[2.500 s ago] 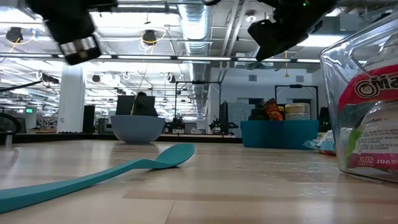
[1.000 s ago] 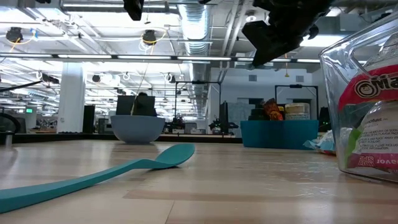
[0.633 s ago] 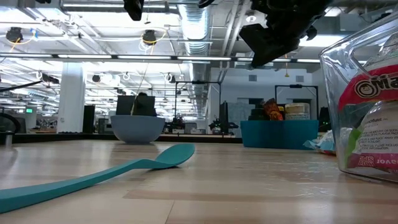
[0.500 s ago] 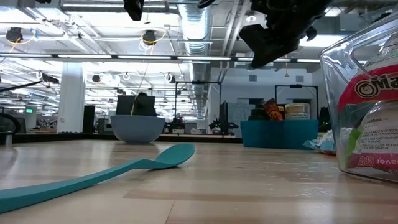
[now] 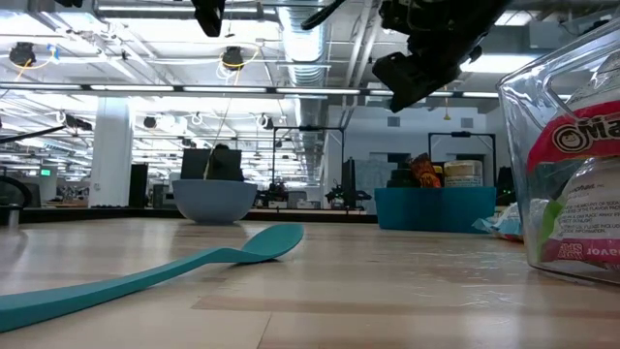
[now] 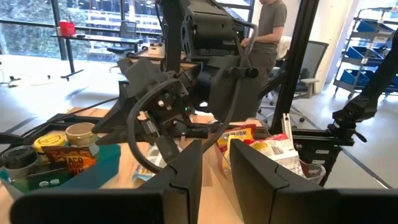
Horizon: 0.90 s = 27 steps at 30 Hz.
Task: Pick & Place Food Item
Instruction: Put the blue spoon into the green bin
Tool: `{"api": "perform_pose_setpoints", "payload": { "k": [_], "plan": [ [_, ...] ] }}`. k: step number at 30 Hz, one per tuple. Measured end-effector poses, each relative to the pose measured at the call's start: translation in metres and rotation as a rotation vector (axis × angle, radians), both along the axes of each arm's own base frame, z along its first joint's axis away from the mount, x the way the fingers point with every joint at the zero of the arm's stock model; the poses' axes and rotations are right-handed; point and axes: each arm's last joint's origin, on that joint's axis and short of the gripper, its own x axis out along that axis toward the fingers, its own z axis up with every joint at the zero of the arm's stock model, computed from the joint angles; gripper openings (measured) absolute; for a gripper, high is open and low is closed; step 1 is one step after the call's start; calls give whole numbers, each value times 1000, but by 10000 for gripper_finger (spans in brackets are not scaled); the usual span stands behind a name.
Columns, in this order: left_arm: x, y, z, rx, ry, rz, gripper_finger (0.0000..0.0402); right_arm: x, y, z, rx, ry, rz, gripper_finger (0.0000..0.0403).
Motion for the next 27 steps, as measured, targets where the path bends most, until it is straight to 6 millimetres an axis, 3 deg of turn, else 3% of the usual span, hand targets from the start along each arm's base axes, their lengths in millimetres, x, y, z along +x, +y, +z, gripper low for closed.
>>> {"api": "perform_pose_setpoints", "payload": {
  "k": [6,17,27],
  "plan": [
    [0,0,-3,7,32,0,78,4,5,-14,-5,11,79,87],
    [0,0,-5,12,51,0,78,19,17,-43,185,57,503,87],
    [0,0,-7,-2,67,0,78,32,-2,-39,320,54,752,87]
  ]
}}
